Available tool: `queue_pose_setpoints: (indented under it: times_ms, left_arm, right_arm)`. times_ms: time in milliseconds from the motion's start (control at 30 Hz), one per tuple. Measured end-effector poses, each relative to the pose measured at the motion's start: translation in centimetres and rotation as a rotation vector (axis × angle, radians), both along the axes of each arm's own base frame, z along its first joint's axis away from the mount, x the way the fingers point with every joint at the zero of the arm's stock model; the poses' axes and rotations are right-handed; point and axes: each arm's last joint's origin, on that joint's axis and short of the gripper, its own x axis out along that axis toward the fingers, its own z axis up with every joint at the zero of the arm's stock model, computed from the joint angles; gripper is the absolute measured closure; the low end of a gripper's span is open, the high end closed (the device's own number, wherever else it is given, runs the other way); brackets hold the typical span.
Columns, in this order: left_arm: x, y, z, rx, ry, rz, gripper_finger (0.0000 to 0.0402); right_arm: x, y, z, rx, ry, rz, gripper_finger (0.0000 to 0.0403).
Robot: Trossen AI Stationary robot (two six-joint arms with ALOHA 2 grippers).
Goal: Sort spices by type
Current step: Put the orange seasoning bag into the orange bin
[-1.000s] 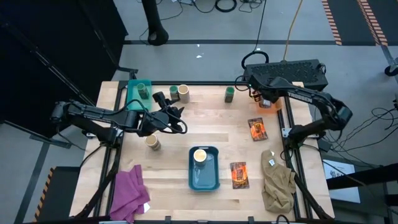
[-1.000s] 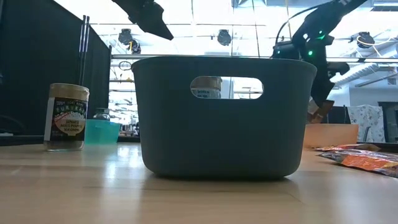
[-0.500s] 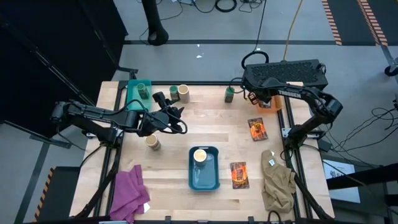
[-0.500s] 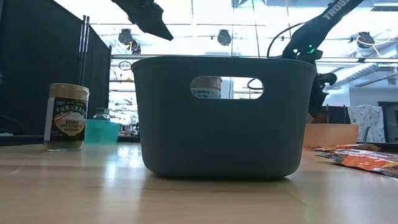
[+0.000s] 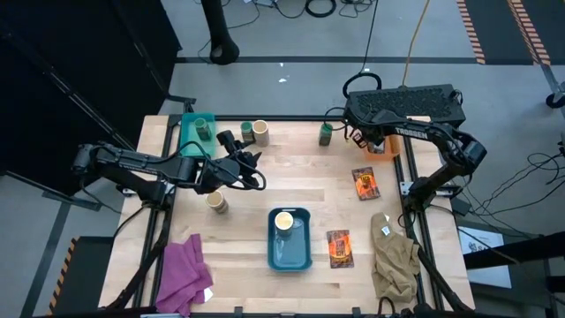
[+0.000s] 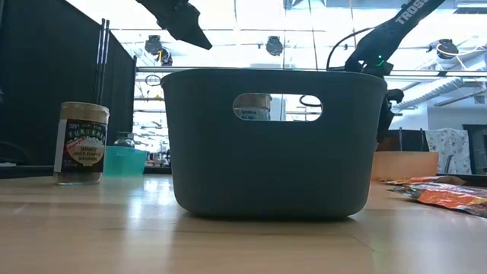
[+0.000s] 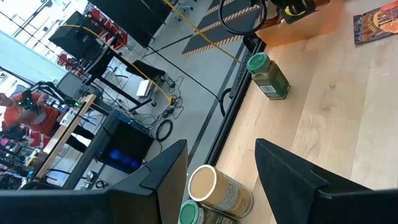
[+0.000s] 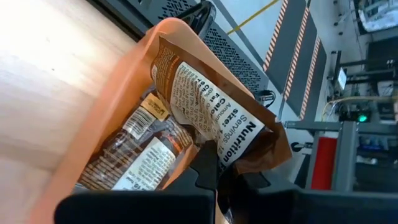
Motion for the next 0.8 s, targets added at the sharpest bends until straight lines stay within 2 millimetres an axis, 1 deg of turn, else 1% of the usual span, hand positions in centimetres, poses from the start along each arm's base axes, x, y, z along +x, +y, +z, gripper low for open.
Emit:
queue_pose_setpoints:
  times_ms: [100, 200, 400, 800]
  left_arm:
    - [0.00, 0.00, 0.00, 0.000, 0.000, 0.000, 0.0207]
    - [0.00, 0.00, 0.00, 0.000, 0.000, 0.000, 0.0207]
    - [0.00, 0.00, 0.00, 0.000, 0.000, 0.000, 0.0207]
    - [0.00, 0.00, 0.00, 0.001, 0.001, -0.001, 0.0207]
  right_arm:
    - [0.00, 0.03, -0.02, 0.022, 0.024, 0.030, 0.0399]
    - [0.06, 0.08, -0.11, 0.066, 0.010, 0.057, 0.0399]
    - [0.02, 0.09, -0.11, 0.092, 0.044, 0.096, 0.0399]
    - [-0.08, 0.01, -0.12, 0.100, 0.053, 0.103, 0.0398]
